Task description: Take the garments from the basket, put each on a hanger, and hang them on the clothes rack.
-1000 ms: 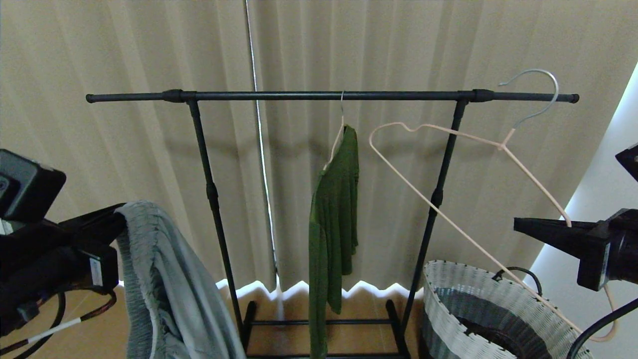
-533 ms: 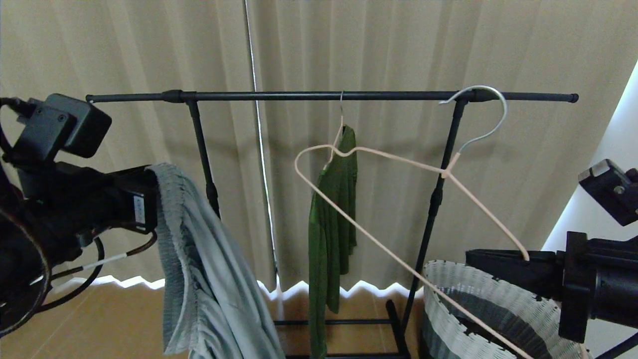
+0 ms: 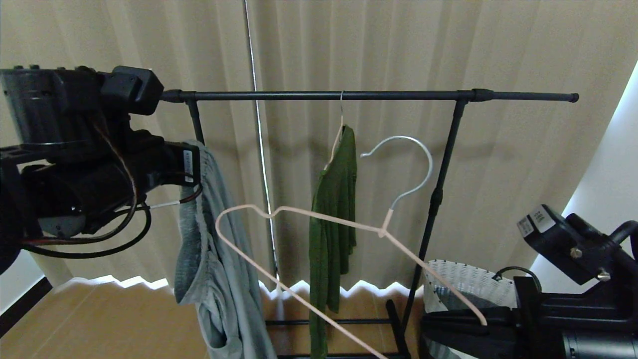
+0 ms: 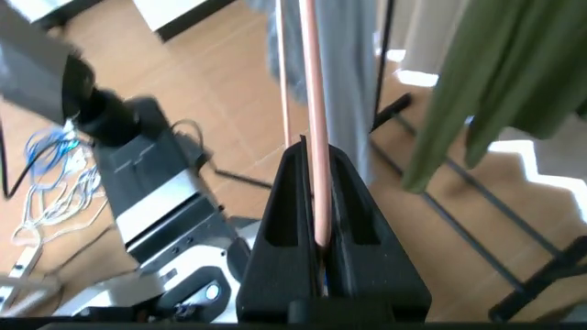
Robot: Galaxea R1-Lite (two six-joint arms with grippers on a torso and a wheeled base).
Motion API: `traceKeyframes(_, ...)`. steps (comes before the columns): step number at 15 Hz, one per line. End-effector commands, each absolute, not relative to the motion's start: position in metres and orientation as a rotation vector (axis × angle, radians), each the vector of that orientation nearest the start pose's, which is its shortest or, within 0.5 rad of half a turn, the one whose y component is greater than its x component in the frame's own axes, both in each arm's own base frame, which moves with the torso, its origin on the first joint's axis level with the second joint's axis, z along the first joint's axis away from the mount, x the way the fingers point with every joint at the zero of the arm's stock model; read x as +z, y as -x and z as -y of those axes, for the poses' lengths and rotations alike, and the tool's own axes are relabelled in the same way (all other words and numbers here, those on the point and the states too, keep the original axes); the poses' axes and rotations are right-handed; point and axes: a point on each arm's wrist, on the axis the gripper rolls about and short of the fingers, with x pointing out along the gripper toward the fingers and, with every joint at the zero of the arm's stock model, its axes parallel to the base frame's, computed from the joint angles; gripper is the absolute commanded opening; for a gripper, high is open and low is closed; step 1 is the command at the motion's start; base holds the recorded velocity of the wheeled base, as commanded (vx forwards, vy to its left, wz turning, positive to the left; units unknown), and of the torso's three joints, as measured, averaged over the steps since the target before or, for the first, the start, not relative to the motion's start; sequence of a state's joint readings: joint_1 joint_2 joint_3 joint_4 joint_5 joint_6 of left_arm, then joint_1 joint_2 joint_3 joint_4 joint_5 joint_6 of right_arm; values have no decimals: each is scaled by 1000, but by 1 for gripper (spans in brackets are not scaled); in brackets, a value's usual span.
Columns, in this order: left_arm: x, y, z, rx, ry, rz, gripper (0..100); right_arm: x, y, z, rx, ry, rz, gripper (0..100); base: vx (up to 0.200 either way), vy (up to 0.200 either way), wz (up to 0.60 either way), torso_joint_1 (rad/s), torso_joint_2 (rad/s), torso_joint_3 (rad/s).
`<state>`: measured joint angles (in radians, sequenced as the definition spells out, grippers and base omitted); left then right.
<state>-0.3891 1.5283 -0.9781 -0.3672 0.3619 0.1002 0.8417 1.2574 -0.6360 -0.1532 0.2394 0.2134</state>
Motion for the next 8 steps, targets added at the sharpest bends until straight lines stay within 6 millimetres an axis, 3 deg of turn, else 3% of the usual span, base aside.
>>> traceKeyframes(1,257,-270,110,-60,-143,-183,0,195,-122,-153,1027,-26,-601,0,0,0,0,0,0,0)
traceKeyframes(4,260,-267,118,-83,-134,-190,0,187,-139,-173,1013,-29,-578,0,0,0,0,0,0,0)
traceKeyframes(8,259,-267,116,-6,-150,-191,0,186,-154,-186,863,-69,-591,0,0,0,0,0,0,0)
